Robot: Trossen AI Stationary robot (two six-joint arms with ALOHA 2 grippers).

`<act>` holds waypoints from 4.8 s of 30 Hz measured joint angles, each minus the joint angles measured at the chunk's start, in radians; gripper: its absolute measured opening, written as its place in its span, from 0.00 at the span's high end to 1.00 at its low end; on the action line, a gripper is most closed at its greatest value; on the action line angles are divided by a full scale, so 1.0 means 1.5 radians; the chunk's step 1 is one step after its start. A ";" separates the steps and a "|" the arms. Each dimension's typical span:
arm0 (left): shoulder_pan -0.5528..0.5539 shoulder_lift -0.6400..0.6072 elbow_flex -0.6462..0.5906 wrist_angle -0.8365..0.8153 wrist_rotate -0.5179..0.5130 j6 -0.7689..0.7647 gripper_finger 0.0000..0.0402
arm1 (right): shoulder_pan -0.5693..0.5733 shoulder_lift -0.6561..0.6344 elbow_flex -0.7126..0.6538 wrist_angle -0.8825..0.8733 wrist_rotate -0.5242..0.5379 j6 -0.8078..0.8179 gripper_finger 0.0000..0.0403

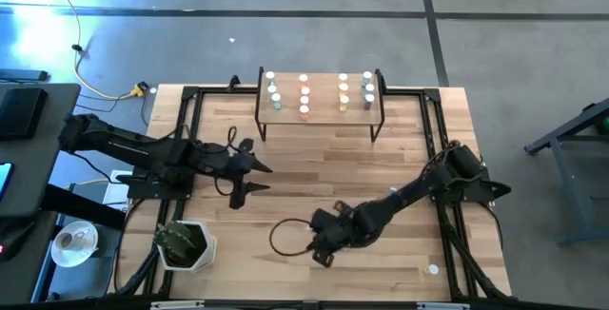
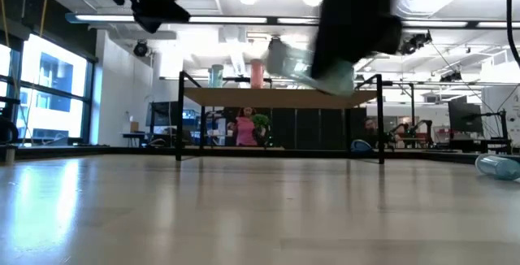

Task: Pick and place medicine bottles onto shelf by color
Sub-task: Align the green pill bottle with the green pill bottle

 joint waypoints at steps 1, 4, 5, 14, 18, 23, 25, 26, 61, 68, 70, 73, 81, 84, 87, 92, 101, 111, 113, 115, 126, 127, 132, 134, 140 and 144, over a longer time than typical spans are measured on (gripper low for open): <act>0.000 -0.009 0.000 -0.009 0.013 0.000 0.47 | -0.008 -0.004 0.000 0.016 0.006 -0.028 0.81; 0.000 -0.027 0.000 -0.027 0.051 0.003 0.47 | -0.036 -0.019 0.000 0.071 0.008 -0.112 0.81; 0.000 -0.030 0.000 -0.031 0.061 0.010 0.47 | -0.047 -0.022 0.000 0.082 0.008 -0.137 0.81; 0.020 -0.032 0.000 -0.052 0.088 0.094 0.47 | -0.165 -0.025 0.000 0.158 -0.064 -0.332 0.81; 0.050 -0.031 0.000 -0.053 0.088 0.117 0.47 | -0.216 -0.026 0.000 0.188 -0.101 -0.392 0.81; 0.085 -0.031 0.000 -0.053 0.087 0.115 0.47 | -0.257 -0.026 0.000 0.214 -0.147 -0.464 0.81; 0.097 -0.031 0.000 -0.053 0.087 0.101 0.47 | -0.265 -0.026 0.000 0.234 -0.149 -0.485 0.81; 0.102 -0.031 0.000 -0.053 0.089 0.090 0.47 | -0.268 -0.026 0.000 0.242 -0.149 -0.493 0.81; 0.142 0.006 0.000 -0.016 0.122 0.012 0.47 | -0.326 -0.026 0.000 0.349 -0.224 -0.585 0.81; 0.142 0.007 0.000 -0.011 0.124 0.017 0.47 | -0.326 -0.026 0.000 0.342 -0.224 -0.584 0.81; 0.142 0.007 0.000 -0.011 0.124 0.017 0.47 | -0.326 -0.026 0.000 0.342 -0.224 -0.583 0.81; 0.142 0.007 0.000 -0.012 0.124 0.017 0.47 | -0.326 -0.026 0.000 0.338 -0.224 -0.583 0.81; 0.142 0.007 0.000 -0.012 0.124 0.017 0.56 | -0.326 -0.026 0.000 0.335 -0.224 -0.583 0.81; 0.142 0.007 0.000 -0.012 0.124 0.017 0.63 | -0.326 -0.026 0.000 0.335 -0.224 -0.583 0.81; 0.141 0.007 0.000 -0.012 0.126 0.022 0.68 | -0.326 -0.026 0.000 0.335 -0.223 -0.583 0.81; 0.142 0.006 0.000 -0.012 0.134 0.030 0.72 | -0.326 -0.026 0.000 0.333 -0.224 -0.583 0.81; 0.142 0.006 0.000 -0.012 0.141 0.030 0.71 | -0.326 -0.026 0.000 0.333 -0.222 -0.584 0.80; 0.141 0.006 0.000 -0.013 0.143 0.030 0.71 | -0.326 -0.027 0.000 0.325 -0.223 -0.583 0.66; 0.141 0.006 0.000 -0.018 0.139 0.030 0.71 | -0.326 -0.033 0.000 0.317 -0.223 -0.583 0.63; 0.141 0.006 0.000 -0.020 0.130 0.030 0.71 | -0.329 -0.044 0.000 0.303 -0.223 -0.583 0.60; 0.197 0.007 0.108 -0.161 0.060 0.094 0.71 | -0.359 -0.132 0.000 0.223 -0.221 -0.590 0.57; 0.208 0.007 0.124 -0.172 0.054 0.103 0.71 | -0.364 -0.141 0.000 0.219 -0.219 -0.592 0.57; 0.267 0.012 0.207 -0.249 0.031 0.140 0.71 | -0.394 -0.187 0.000 0.208 -0.175 -0.631 0.57; 0.289 0.024 0.243 -0.285 0.027 0.154 0.71 | -0.408 -0.199 0.000 0.204 -0.159 -0.632 0.57; 0.359 0.088 0.366 -0.392 0.026 0.180 0.71 | -0.443 -0.220 0.000 0.182 -0.140 -0.604 0.57; 0.393 0.143 0.422 -0.432 0.032 0.197 0.71 | -0.453 -0.220 0.000 0.174 -0.141 -0.603 0.57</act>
